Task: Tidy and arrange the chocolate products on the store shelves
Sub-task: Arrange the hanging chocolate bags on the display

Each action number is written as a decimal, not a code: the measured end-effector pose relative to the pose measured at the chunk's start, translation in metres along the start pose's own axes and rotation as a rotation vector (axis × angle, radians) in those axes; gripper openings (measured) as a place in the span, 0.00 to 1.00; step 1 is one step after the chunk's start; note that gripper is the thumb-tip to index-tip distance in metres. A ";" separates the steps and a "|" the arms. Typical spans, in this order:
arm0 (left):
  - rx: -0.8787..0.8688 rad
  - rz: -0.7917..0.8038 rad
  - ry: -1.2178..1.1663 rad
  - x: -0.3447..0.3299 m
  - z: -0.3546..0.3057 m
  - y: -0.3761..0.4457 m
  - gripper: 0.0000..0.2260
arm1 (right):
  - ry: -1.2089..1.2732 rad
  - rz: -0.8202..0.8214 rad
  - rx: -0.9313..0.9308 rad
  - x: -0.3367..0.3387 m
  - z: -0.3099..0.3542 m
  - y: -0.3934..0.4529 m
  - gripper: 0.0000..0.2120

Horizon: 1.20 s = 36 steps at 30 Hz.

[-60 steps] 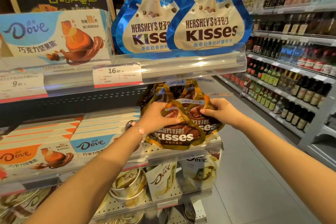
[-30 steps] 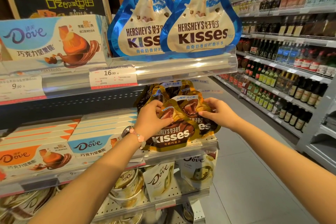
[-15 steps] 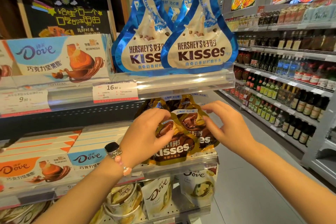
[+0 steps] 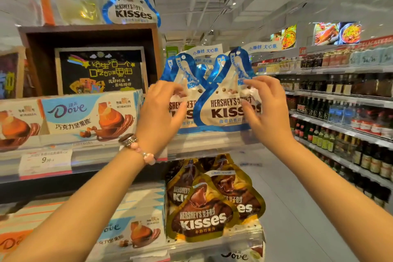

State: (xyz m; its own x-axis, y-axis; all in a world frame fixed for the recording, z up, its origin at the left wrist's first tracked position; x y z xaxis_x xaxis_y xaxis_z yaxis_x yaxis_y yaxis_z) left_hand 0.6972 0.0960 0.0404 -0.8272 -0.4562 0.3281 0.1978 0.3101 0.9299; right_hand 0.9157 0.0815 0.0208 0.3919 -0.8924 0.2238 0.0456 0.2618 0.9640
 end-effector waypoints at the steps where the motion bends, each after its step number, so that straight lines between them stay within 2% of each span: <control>1: 0.011 -0.025 0.017 0.004 0.003 0.008 0.10 | -0.018 -0.012 -0.007 0.000 -0.001 0.007 0.19; 5: 0.176 -0.094 -0.038 0.014 0.021 0.030 0.18 | -0.031 0.006 -0.063 -0.005 -0.007 0.026 0.25; 8: 0.386 -0.043 -0.147 0.009 0.042 0.035 0.25 | 0.093 0.137 -0.191 -0.021 -0.016 0.035 0.28; 10: 0.501 0.011 -0.179 0.003 0.055 0.035 0.23 | 0.135 0.178 -0.237 -0.026 -0.019 0.039 0.25; 12: 0.514 0.034 -0.158 0.002 0.059 0.038 0.17 | 0.147 0.177 -0.251 -0.025 -0.020 0.043 0.19; 16: 0.566 0.101 -0.267 -0.002 0.063 0.044 0.19 | 0.202 0.224 -0.312 -0.025 -0.025 0.052 0.09; 19: 0.648 0.167 -0.335 -0.007 0.065 0.046 0.18 | 0.221 0.263 -0.344 -0.027 -0.027 0.057 0.13; 29: 0.627 0.175 -0.351 -0.003 0.052 0.044 0.18 | 0.278 0.255 -0.422 -0.034 -0.025 0.056 0.18; 36: 0.653 0.183 -0.356 0.000 0.056 0.041 0.18 | 0.266 0.249 -0.414 -0.041 -0.024 0.053 0.13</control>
State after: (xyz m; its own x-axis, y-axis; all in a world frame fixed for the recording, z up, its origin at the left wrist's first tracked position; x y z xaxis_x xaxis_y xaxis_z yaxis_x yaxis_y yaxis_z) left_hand 0.6755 0.1553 0.0693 -0.9526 -0.0882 0.2910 0.0883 0.8354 0.5424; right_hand 0.9240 0.1407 0.0594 0.6533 -0.6754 0.3420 0.2588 0.6238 0.7375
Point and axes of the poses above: each hand's wrist, its own y-axis towards the middle knuckle, its own x-axis out of the back of the hand, z = x × y, the point moved 9 cm from there along y, towards the middle knuckle, and after that the axes turned 13 degrees about -y, right-handed, at the moved point
